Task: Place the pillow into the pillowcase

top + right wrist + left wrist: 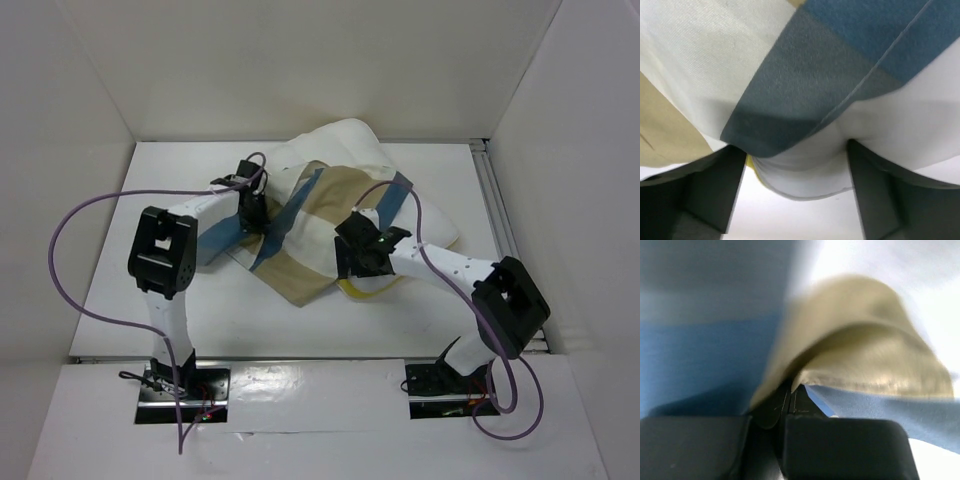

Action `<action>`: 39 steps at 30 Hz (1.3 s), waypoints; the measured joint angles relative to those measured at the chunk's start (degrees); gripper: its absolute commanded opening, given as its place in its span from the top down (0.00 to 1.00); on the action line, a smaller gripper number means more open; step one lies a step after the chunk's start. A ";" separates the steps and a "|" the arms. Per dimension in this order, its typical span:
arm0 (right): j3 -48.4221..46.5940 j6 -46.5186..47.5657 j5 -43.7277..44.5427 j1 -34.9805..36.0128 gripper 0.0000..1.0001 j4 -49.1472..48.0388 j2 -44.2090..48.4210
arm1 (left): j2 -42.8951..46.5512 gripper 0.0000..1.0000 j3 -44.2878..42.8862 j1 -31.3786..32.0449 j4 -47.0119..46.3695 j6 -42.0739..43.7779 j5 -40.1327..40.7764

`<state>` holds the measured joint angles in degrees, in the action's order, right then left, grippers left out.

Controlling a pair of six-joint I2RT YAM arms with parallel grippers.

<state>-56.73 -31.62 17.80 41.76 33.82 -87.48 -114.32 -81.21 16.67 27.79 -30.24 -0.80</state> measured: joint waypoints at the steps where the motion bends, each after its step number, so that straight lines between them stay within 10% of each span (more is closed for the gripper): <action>1: 0.09 -0.02 -0.17 -0.02 0.04 0.00 0.24 | 0.00 1.00 -0.33 -0.70 0.22 -0.31 0.52; 9: 0.52 0.11 -1.03 -0.02 0.16 -0.70 0.72 | 2.56 1.00 -0.68 -9.77 2.29 -3.15 3.98; 14: 0.81 0.72 -0.09 -0.20 1.00 -1.53 0.09 | 7.52 1.00 -0.68 -13.27 3.65 -3.23 6.49; 27: -0.74 -6.01 10.32 -14.14 1.00 14.34 9.20 | 14.95 1.00 -0.72 -23.78 8.50 -6.03 9.33; 28: -0.74 -6.49 10.62 -14.12 0.89 15.85 10.69 | 15.23 1.00 -0.72 -24.28 8.70 -6.12 9.22; 29: -0.76 -6.69 10.60 -13.84 0.35 17.11 11.72 | 15.45 1.00 -0.72 -24.57 8.85 -6.16 9.01; 31: -1.20 -6.73 10.36 -13.16 0.10 18.80 12.50 | 15.58 1.00 -0.68 -24.63 9.03 -6.19 8.28; 39: -18.49 0.85 8.92 -8.90 0.01 12.90 2.10 | 15.61 1.00 0.39 -24.35 9.64 -6.12 6.34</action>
<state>-75.22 -30.76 26.72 32.86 46.72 -85.38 -98.72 -80.82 -7.68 37.43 -36.36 5.54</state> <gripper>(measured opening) 0.993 0.046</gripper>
